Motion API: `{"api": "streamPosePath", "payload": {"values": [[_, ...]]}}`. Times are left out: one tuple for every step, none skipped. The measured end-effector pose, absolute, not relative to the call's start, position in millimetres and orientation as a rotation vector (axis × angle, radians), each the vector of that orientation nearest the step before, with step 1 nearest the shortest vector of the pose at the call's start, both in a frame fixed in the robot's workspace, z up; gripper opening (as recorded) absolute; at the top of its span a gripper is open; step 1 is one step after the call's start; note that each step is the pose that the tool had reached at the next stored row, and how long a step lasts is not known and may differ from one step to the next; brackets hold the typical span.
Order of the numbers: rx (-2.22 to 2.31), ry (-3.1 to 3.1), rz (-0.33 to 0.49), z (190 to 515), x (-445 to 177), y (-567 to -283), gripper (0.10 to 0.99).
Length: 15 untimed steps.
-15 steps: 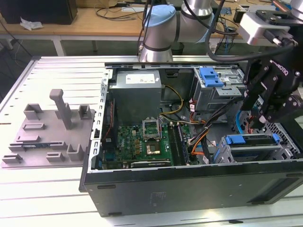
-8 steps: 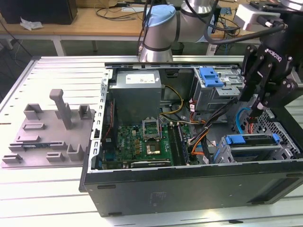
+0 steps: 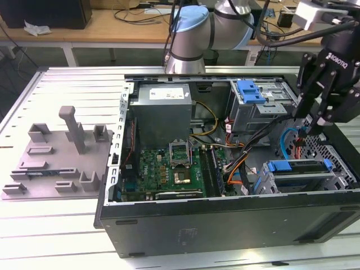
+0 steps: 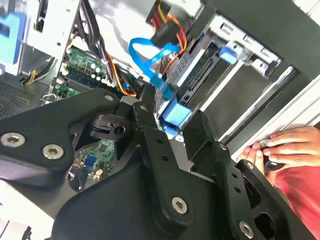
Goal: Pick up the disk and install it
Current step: 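Insert the first disk wire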
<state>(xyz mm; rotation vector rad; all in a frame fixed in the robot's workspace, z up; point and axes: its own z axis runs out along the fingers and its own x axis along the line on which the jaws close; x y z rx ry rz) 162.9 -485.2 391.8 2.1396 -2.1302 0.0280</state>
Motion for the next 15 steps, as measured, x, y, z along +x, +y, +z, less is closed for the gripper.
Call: {"api": "streamPosePath", "payload": {"values": [[2.138, -2.129, 0.029, 391.5, 166.9, -483.7, 0.506], [2.136, -2.127, 0.032, 391.6, 171.7, -481.8, 0.506], [2.133, -2.125, 0.036, 391.7, 174.4, -480.3, 0.506], [2.126, -2.118, 0.051, 391.5, 177.3, -477.2, 0.506], [2.117, -2.111, 0.067, 391.3, 178.1, -475.0, 0.506], [2.109, -2.103, 0.083, 391.3, 178.5, -473.6, 0.506], [2.097, -2.093, 0.105, 391.3, 179.0, -471.9, 0.506], [2.087, -2.085, 0.121, 391.1, 179.3, -470.3, 0.506], [2.074, -2.078, 0.149, 391.2, 179.9, -466.6, 0.506], [2.073, -2.081, 0.153, 391.0, 180.5, -465.8, 0.506], [2.071, -2.084, 0.155, 391.0, 181.0, -465.3, 0.506], [2.066, -2.093, 0.159, 391.1, 182.0, -464.5, 0.506], [2.062, -2.099, 0.161, 391.1, 182.4, -464.3, 0.506], [2.056, -2.106, 0.162, 391.0, 182.6, -464.2, 0.506], [2.046, -2.117, 0.163, 391.0, 182.8, -464.0, 0.506]]}}
